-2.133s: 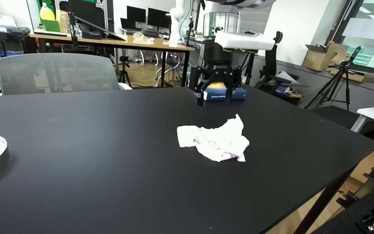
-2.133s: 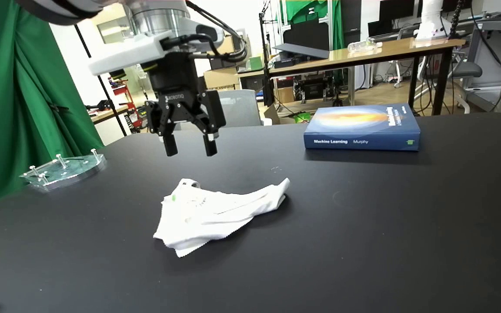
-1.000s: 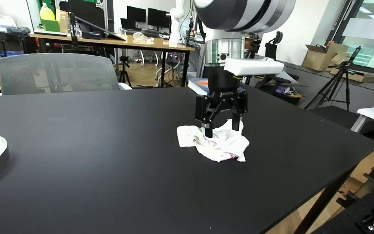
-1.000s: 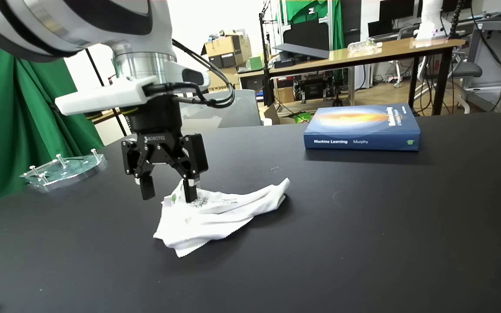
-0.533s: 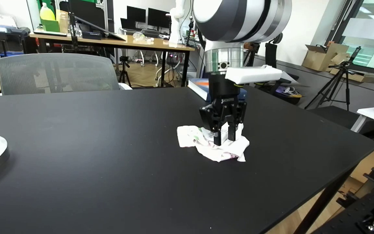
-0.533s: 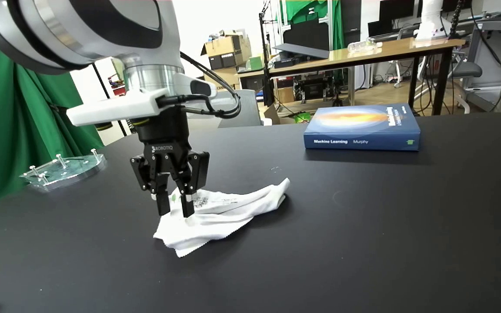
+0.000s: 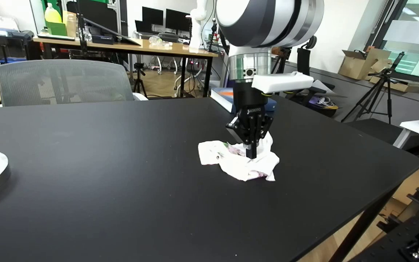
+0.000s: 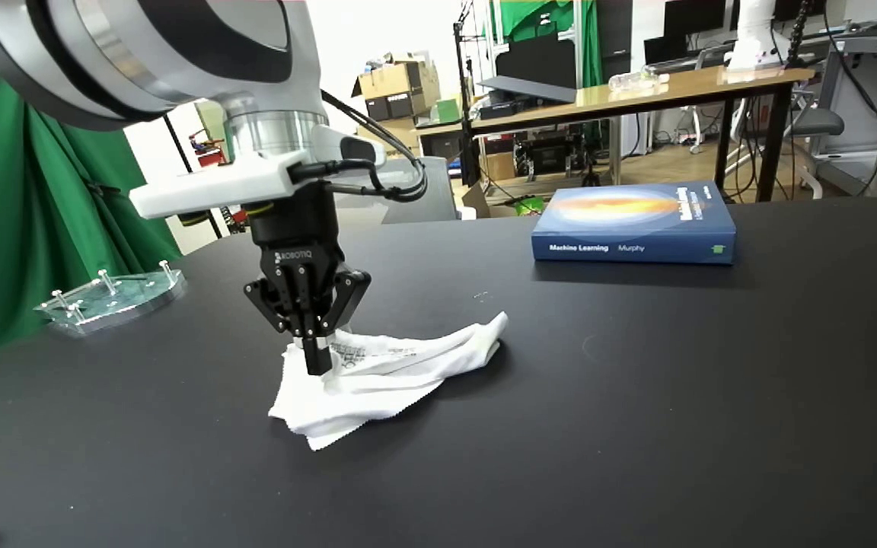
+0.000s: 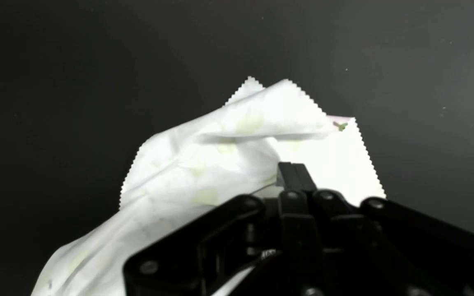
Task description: Unfold the towel on the table
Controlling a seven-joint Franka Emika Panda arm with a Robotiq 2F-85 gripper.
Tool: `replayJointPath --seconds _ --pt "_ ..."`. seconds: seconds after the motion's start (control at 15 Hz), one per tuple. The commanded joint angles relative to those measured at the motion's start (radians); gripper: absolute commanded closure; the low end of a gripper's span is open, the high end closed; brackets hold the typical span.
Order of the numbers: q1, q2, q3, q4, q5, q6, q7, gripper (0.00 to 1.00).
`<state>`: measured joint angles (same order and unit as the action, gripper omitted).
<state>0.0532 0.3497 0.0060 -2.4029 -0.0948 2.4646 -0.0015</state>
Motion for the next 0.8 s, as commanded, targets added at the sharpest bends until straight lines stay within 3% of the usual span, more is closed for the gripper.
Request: replayJointPath --seconds 0.0,0.4,0.73 --pt "0.005 -0.005 -0.008 0.013 -0.028 0.001 0.012 1.00" --pt "0.053 -0.086 -0.055 0.025 -0.204 0.042 0.090 1.00" --pt "0.048 -0.061 -0.077 0.141 -0.284 0.027 0.139 1.00"
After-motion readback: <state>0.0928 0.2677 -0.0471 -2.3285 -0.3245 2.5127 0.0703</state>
